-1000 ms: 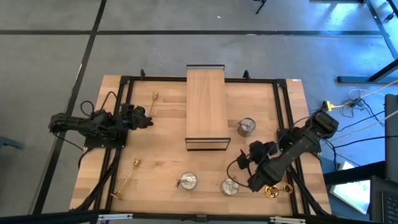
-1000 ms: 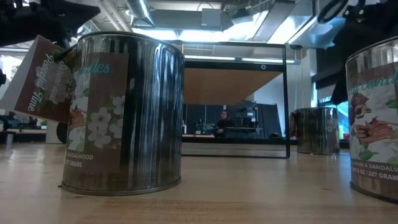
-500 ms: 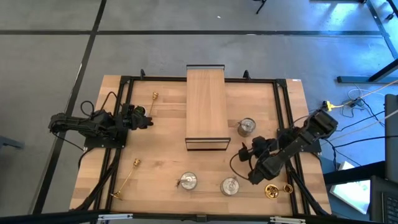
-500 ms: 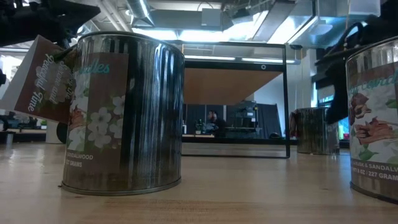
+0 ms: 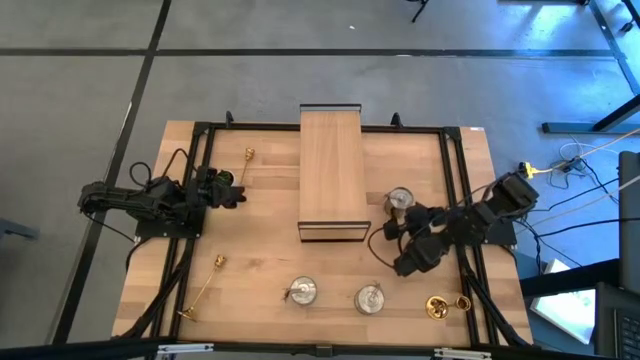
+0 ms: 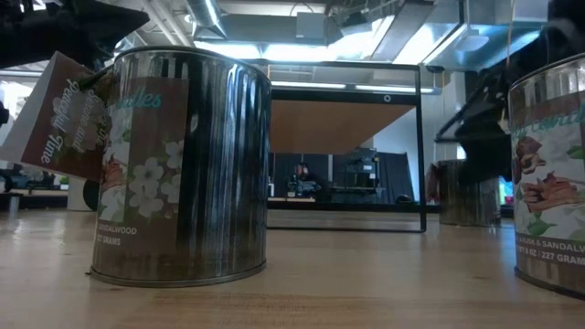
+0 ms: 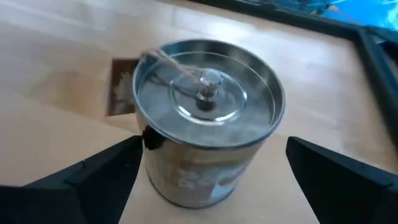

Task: Pick & Place candle stick holders
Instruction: Put the top silver scented candle on the shelf

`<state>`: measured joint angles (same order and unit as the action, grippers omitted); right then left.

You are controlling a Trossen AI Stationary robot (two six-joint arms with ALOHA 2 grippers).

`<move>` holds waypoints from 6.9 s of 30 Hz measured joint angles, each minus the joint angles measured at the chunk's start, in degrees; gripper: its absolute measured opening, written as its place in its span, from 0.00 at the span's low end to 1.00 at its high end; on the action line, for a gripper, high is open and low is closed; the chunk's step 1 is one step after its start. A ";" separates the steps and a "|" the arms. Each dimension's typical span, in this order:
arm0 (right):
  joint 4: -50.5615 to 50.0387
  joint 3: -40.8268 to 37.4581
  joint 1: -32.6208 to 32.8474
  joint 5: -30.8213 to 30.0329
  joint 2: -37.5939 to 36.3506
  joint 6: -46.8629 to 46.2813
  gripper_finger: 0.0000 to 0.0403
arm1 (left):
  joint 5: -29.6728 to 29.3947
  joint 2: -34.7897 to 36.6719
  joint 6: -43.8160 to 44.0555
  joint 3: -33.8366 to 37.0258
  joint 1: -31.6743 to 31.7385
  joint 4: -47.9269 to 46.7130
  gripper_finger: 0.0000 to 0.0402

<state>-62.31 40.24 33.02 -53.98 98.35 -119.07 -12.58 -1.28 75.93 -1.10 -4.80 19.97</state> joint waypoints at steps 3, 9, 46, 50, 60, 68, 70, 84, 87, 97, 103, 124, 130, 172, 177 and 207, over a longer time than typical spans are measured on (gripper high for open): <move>1.08 -0.78 -0.53 1.28 0.00 0.00 0.99 | -0.23 0.00 0.71 0.00 0.00 0.00 0.00; 4.87 -0.61 -0.55 8.10 0.00 -0.02 0.99 | -0.83 0.00 0.94 0.00 0.00 -0.02 0.00; 15.63 -0.06 -5.46 18.48 -0.11 2.45 0.99 | -1.79 0.00 0.89 0.02 0.02 -0.04 0.00; 15.12 -0.08 -6.00 19.26 -0.64 2.29 0.99 | -1.77 0.00 0.89 0.02 0.00 -0.04 0.00; 10.92 -0.28 -8.03 18.94 -5.69 7.66 0.99 | -2.30 0.00 0.61 0.02 0.02 -0.04 0.00; 9.69 -0.39 -10.60 16.33 -6.67 18.98 0.99 | -2.47 0.00 0.33 0.02 0.01 -0.04 0.00; 9.14 -0.79 -11.46 16.07 -6.67 19.20 0.99 | -2.49 0.00 0.34 0.02 0.01 -0.04 0.00; 9.37 -3.96 -15.13 13.49 -6.67 8.45 0.99 | -2.78 -0.02 0.38 0.02 0.00 1.29 0.00; 9.29 -5.05 -15.08 13.97 -6.67 4.88 0.99 | -2.78 -0.02 0.38 0.02 0.01 1.27 0.00; 4.10 -5.68 -15.08 12.24 -6.67 -5.96 0.99 | -2.78 -0.02 0.29 0.02 0.02 1.25 0.00; 2.03 -5.66 -15.74 13.12 -6.67 -4.80 0.99 | -2.78 -0.02 -0.20 0.02 0.02 1.25 0.00; 6.13 -5.26 -17.05 11.11 -6.67 3.90 0.99 | -1.27 -0.02 -0.64 0.02 0.02 1.16 0.00; 2.37 -4.82 -17.60 16.04 -6.67 1.52 0.99 | -1.25 -0.02 -1.41 0.02 0.02 0.90 0.00; -6.73 10.02 -54.49 39.85 -33.79 54.82 0.99 | -1.14 -0.02 -5.39 0.02 0.02 2.18 0.00; -5.26 10.02 -61.57 45.55 -31.15 63.30 0.99 | -0.26 0.00 -5.34 0.02 0.02 2.78 0.00; -0.22 9.97 -66.68 49.05 -20.35 74.97 0.99 | 0.26 -0.01 -5.17 0.02 0.01 2.97 0.00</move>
<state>-62.53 50.22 -33.67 -4.93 78.00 -44.10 -12.32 -1.29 70.76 -1.08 -4.79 22.94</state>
